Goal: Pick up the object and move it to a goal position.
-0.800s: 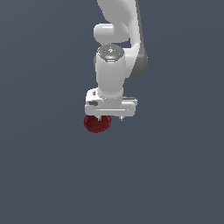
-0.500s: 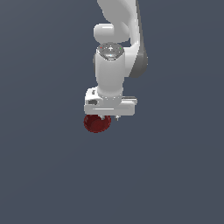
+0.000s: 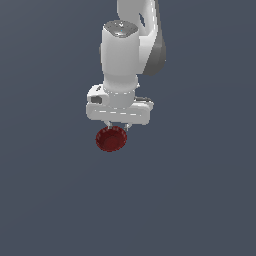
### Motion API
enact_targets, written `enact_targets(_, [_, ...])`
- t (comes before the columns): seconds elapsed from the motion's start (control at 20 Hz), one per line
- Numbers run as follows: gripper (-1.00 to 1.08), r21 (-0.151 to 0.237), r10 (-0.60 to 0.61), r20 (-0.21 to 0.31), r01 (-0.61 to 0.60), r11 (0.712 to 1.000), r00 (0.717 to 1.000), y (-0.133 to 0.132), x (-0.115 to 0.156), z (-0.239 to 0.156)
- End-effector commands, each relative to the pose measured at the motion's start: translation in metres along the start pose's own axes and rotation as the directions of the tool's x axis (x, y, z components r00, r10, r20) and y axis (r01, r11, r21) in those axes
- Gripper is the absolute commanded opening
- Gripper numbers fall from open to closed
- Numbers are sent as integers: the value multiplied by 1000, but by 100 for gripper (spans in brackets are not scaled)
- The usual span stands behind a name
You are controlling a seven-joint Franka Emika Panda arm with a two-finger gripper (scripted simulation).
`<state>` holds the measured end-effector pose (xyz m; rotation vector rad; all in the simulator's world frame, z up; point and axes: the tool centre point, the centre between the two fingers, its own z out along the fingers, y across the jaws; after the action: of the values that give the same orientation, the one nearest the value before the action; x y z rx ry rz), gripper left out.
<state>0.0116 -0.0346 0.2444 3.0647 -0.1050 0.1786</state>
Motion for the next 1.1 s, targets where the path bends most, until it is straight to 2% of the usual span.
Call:
enact_targets(0.0, [28,-14,26,-34,-27,1000,999,12,4,-22])
enact_targets(0.25, [28,-30,95,-119,-99,995,988,41,8,-75])
enact_targets(0.5, [28,-16,175,-202,-182,983,964,72,5,-128])
enact_targets(0.75, [28,27,261,-269,-264,964,927,105,-3,-173])
enact_targets(1.05, [28,109,371,-318,-355,929,872,147,-20,-213])
